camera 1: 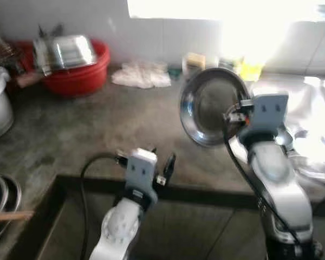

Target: Kitchen organization

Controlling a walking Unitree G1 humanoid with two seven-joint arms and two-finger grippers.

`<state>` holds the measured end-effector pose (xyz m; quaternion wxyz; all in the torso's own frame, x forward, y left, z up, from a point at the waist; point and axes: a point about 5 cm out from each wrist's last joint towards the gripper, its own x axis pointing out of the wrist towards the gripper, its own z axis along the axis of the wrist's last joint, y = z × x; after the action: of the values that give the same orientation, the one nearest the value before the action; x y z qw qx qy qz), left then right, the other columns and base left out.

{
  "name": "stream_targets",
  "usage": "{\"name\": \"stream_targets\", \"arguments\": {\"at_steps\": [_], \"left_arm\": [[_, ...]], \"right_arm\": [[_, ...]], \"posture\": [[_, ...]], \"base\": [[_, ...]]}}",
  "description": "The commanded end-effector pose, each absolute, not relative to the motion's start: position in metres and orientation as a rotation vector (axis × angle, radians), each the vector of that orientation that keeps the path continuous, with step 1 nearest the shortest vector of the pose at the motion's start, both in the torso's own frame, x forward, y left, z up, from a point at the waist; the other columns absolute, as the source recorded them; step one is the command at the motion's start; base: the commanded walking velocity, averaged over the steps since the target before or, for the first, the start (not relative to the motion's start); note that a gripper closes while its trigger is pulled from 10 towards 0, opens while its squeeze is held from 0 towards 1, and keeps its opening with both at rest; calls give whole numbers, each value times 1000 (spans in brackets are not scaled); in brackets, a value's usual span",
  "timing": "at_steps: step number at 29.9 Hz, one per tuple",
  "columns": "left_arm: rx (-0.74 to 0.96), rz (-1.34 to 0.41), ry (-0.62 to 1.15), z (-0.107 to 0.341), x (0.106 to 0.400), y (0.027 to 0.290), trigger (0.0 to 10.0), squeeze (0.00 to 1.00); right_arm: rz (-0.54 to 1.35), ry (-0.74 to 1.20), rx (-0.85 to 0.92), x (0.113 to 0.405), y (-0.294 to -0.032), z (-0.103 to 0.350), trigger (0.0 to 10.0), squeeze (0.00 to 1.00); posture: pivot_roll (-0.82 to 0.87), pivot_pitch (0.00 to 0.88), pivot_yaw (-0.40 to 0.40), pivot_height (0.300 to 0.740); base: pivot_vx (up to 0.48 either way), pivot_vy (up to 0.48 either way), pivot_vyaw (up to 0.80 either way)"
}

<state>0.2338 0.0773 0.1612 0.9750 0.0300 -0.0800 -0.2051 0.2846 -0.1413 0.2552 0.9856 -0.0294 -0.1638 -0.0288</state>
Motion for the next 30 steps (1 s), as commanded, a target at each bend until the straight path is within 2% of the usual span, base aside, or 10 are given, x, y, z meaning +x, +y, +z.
{"name": "stream_targets", "arguments": {"at_steps": [1, 6, 8, 9, 10, 11, 21, 25, 30], "left_arm": [[57, -403, -156, 161, 234, 79, 10000, 0], [39, -380, -143, 161, 237, 81, 10000, 0], [43, -381, -145, 161, 237, 81, 10000, 0], [56, -386, -155, 161, 236, 81, 10000, 0], [62, -390, -158, 162, 236, 81, 10000, 0], [67, -394, -164, 162, 236, 80, 10000, 0], [81, -391, -172, 162, 236, 81, 10000, 0], [88, -394, -172, 162, 235, 80, 10000, 0], [87, -396, -173, 162, 235, 80, 10000, 0]], "right_arm": [[-40, -388, -69, 281, -138, 266, 0, 0], [-55, -386, -85, 282, -138, 265, 0, 0], [-55, -385, -87, 283, -138, 265, 0, 0], [-45, -379, -90, 283, -137, 265, 3059, 0], [-42, -377, -92, 284, -137, 264, 3059, 0], [-41, -375, -93, 284, -136, 264, 10000, 0], [-29, -351, -92, 287, -138, 262, 10000, 0], [-20, -340, -142, 289, -139, 262, 10000, 0], [-25, -339, -117, 292, -141, 264, 10000, 0]], "posture": [[67, 75, -8, 740], [70, 70, -5, 740], [70, 70, -5, 740], [70, 70, -5, 740], [70, 70, -5, 740], [70, 67, -4, 740], [68, 61, -4, 740], [68, 60, -5, 740], [68, 67, -6, 740]], "base": [[304, -368, -763], [0, 0, -764], [0, 0, 0], [0, 0, 0], [0, 0, 0], [244, -364, 0], [82, -405, 0], [180, -413, 0], [252, -405, 614]]}}
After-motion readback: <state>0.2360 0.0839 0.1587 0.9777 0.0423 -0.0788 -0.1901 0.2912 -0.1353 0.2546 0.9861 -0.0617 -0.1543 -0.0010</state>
